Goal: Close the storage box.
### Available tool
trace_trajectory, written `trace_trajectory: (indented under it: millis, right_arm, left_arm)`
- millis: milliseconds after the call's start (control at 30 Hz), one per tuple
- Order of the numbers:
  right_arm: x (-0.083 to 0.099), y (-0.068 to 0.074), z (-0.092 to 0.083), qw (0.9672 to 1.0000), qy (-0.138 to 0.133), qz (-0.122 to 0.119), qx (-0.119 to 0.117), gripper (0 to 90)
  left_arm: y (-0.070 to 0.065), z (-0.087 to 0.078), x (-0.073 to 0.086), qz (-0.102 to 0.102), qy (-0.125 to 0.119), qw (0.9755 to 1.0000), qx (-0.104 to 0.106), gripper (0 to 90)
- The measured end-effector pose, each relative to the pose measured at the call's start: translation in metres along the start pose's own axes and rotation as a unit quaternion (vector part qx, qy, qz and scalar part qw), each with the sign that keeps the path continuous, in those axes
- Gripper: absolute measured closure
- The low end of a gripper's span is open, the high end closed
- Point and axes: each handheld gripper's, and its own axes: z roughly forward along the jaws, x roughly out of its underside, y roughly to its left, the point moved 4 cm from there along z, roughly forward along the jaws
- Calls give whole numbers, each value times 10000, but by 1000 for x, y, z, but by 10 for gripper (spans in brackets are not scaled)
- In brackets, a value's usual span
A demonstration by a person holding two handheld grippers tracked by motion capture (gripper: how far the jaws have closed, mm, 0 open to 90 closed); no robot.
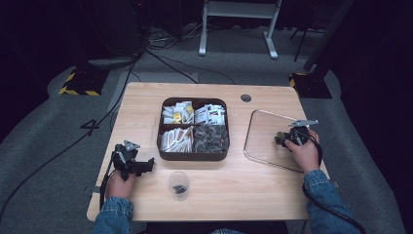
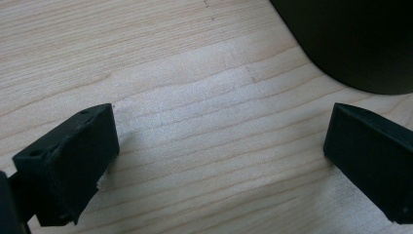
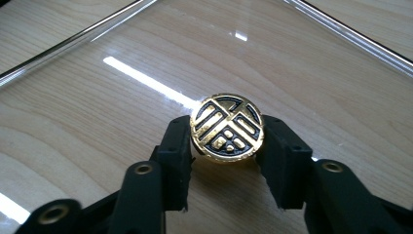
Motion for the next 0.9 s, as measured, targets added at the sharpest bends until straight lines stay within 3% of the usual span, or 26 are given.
trace_trajectory:
  millis: [133, 533, 900]
  right_arm:
    - [1, -2, 0, 9998, -90, 158, -84, 584]
    - [1, -2, -2, 9999, -40, 159, -27, 587]
    - [-6, -1, -14, 9994, -237, 241, -77, 587]
  left_arm:
    - [0, 0, 0, -1, 0, 10000, 0, 0]
    - [0, 0, 0, -1, -2, 10000, 5, 1]
    - [0, 0, 0, -1, 0, 10000, 0, 0]
